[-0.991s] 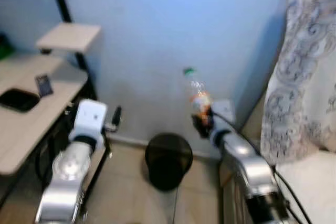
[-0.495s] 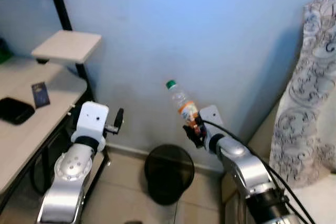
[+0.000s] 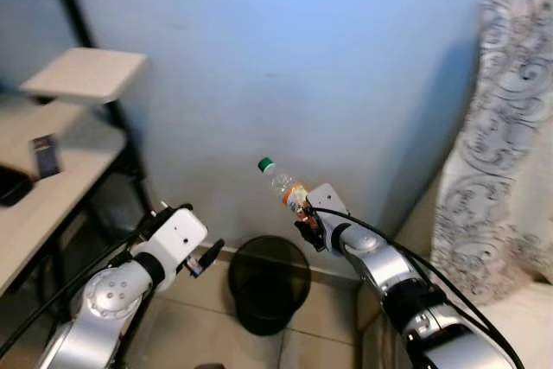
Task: Clean up the room
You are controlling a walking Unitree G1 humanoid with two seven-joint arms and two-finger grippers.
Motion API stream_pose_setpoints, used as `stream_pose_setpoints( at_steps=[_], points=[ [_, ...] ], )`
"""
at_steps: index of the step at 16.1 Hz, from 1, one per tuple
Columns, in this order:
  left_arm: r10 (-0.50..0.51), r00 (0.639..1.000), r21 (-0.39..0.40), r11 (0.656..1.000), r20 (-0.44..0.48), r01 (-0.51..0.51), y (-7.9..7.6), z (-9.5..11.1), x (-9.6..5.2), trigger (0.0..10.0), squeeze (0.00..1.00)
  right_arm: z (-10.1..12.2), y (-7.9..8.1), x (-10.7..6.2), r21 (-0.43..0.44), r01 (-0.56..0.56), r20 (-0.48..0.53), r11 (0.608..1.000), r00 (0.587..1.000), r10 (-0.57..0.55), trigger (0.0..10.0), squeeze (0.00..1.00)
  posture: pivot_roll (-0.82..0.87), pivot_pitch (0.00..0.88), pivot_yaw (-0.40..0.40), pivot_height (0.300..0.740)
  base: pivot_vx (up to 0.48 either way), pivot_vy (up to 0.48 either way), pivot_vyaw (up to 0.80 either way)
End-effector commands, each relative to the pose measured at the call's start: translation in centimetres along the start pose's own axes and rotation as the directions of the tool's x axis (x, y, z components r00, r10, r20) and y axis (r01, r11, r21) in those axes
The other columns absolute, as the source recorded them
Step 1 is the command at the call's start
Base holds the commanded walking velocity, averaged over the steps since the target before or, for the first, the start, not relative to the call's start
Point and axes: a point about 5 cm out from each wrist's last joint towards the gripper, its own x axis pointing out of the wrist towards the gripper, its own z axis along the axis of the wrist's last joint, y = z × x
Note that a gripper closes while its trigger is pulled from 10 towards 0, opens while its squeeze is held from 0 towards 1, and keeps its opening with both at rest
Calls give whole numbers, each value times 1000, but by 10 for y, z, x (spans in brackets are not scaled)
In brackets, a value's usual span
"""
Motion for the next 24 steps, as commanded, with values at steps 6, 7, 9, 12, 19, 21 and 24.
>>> stream_pose_setpoints(
  at_steps=[6, 7, 9, 12, 19, 21, 24],
  points=[
    [-124, 992, 70, 990, -8, 124, 7, -3, -5, 10000, 0, 17, 1, 11, -86, 79, -15, 993, 997, -81, 10000, 0, 206, 0, -54, 740, 0, 0, 0],
    [-136, 991, 61, 989, 2, 136, 5, -2, -6, 10000, 0, 18, 1, 12, -129, 109, -24, 986, 993, -113, 10000, 0, 207, 0, -55, 740, 0, 0, 0],
    [-142, 990, 62, 988, 4, 141, 4, -2, -6, 10000, 0, 17, 1, 12, -129, 115, -31, 985, 992, -120, 10000, 0, 207, 0, -55, 740, 0, 0, 0],
    [-152, 988, 56, 987, 12, 151, 4, -2, -7, 10000, 0, 15, 2, 13, -146, 126, -45, 981, 990, -134, 10000, 1000, 207, 0, -55, 740, 0, 0, 0],
    [-147, 989, 58, 988, 14, 146, 7, 0, -4, 10000, 0, 12, 26, 15, -29, -48, -19, 998, 999, 47, 10000, 1000, 208, 0, -49, 740, 0, 0, 0],
    [-114, 993, 25, 993, 38, 113, 7, 2, -3, 10000, 0, 13, 22, 14, 16, -70, 21, 997, 997, 69, 10000, 1000, 206, 0, -51, 740, 0, 0, 0],
    [69, 987, -172, 984, 145, -44, 6, 19, 3, 10000, 0, 15, -15, -1, 183, 7, 210, 983, 977, -46, 10000, 1000, 188, 0, -47, 740, 0, 0, 0]
  ],
)
